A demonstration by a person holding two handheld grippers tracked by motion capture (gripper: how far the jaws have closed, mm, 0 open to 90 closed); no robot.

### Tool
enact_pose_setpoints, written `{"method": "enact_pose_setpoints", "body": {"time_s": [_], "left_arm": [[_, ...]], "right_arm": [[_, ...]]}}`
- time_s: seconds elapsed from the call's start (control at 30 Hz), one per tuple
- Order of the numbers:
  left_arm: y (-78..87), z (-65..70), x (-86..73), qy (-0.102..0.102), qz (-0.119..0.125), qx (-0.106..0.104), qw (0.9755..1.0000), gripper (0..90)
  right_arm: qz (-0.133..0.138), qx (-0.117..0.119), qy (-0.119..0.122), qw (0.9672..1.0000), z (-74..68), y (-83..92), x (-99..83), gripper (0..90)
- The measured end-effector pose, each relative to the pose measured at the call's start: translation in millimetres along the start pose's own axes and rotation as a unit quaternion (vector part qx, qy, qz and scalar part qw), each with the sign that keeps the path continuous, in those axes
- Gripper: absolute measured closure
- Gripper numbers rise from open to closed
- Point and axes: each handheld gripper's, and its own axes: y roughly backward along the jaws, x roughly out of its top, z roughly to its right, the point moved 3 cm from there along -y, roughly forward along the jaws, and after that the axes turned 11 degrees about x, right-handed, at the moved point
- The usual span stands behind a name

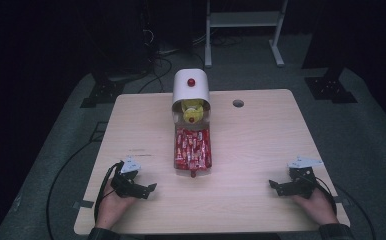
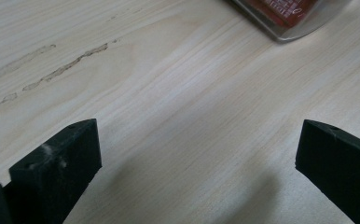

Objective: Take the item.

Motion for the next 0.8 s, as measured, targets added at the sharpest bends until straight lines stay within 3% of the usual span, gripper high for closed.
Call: {"method": "enact_pose_setpoints", "body": {"time_s": [0.47,0.8], "left_arm": [[5.7,2.6,11.5,-0.001,-0.002,-0.004,1.0,0.0],[6.4,7.3,29.1,-0.01,0.01,-0.01,0.9999,0.0]], "right_arm": [[0.0,0.0,0.0,1.0,0.0,0.0,0.0,0.3],[0.0,0.0,0.0,1.0,-0.1,0.0,0.0,0.3]]}}
